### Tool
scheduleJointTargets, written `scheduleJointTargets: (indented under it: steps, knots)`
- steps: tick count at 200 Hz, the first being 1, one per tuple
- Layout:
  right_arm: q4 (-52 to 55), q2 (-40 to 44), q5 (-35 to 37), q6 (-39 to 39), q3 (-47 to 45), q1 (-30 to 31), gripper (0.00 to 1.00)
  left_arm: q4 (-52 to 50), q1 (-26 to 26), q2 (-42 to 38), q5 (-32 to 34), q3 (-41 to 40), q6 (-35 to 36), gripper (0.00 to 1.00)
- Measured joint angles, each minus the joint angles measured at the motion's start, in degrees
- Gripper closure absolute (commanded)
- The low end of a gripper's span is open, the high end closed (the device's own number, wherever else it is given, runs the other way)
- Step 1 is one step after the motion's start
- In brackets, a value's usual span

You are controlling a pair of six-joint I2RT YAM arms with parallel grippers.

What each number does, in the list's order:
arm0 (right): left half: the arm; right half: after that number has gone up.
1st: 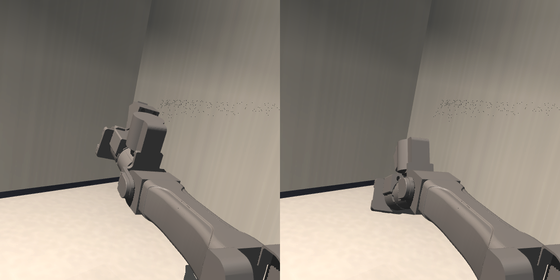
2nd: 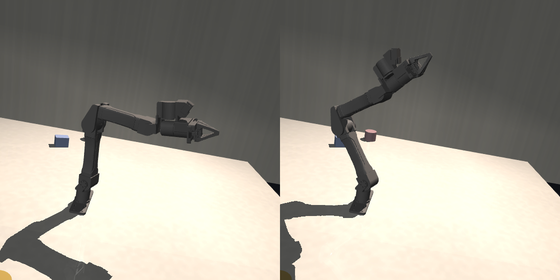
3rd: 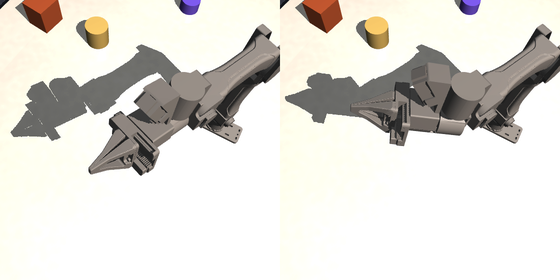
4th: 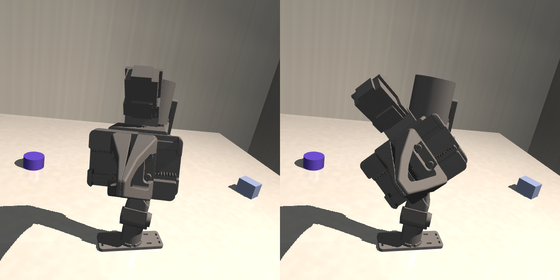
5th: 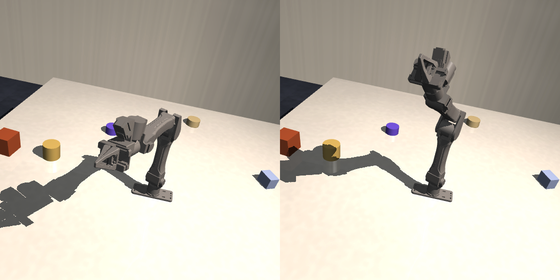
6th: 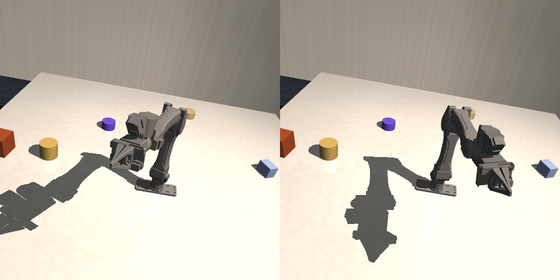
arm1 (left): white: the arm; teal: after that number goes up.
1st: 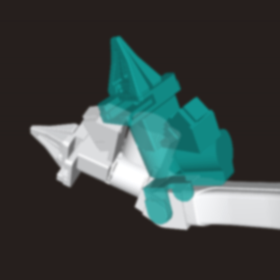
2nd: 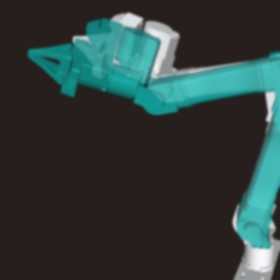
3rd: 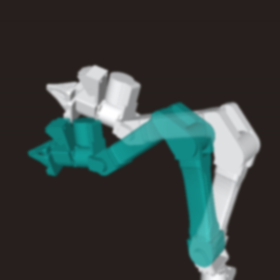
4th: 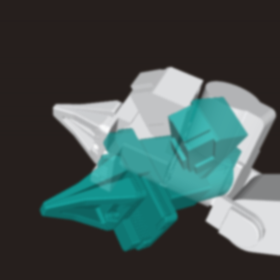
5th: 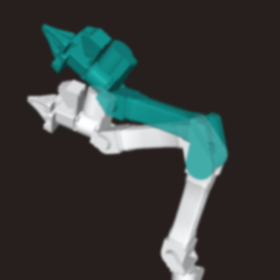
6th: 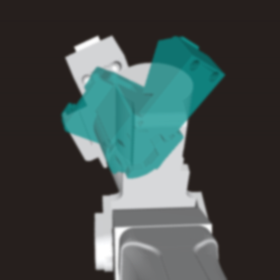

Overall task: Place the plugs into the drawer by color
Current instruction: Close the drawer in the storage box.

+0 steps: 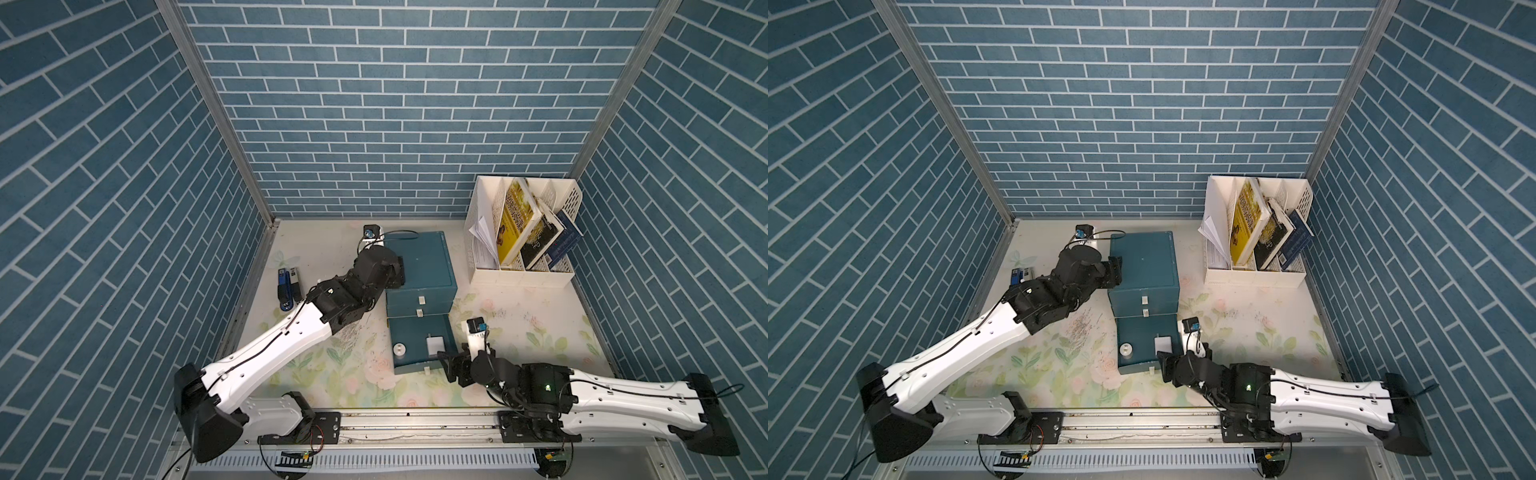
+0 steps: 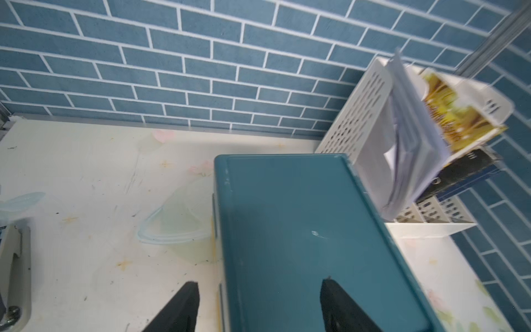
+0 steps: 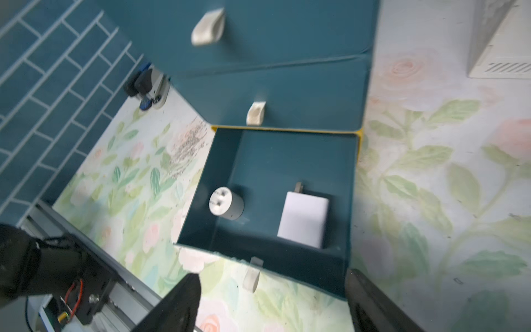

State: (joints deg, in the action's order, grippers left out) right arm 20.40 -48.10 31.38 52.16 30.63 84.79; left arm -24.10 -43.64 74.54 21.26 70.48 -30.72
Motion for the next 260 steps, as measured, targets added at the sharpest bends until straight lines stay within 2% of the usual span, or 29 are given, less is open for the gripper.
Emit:
scheduleJointTargets:
  steps: [18,46,97,148,165,173,200,260]
  knots:
    - [-0.28,-5.11,1.51,1.09,0.96,5.16,0.18,0.00,3.87,3.02,-3.87,-0.04,1.03,0.32]
    - [-1.79,-11.56,2.82,4.94,1.22,10.25,0.18,0.90,5.90,5.29,-9.53,-0.81,2.29,0.34]
    - [-6.49,-17.35,2.93,11.15,0.24,11.89,0.20,4.28,7.74,6.80,-14.32,-1.57,3.61,0.36]
    - [-13.90,-21.27,0.33,14.36,-2.62,8.52,0.32,7.43,8.48,6.82,-16.24,-3.06,4.48,0.40]
    - [-15.82,-22.40,-0.24,14.78,-3.02,6.97,0.45,8.68,8.52,6.82,-16.57,-3.65,4.68,0.41]
    - [-16.72,-22.99,-0.55,14.78,-3.02,5.90,0.48,9.03,8.52,6.82,-16.63,-3.76,4.74,0.42]
    - [-19.04,-25.81,-1.40,13.60,-2.27,2.03,0.50,10.23,8.52,6.80,-16.70,-4.33,4.92,0.44]
    - [-23.65,-31.89,-0.92,7.41,2.54,-1.81,0.51,12.26,8.55,6.40,-16.85,-5.64,5.09,0.49]
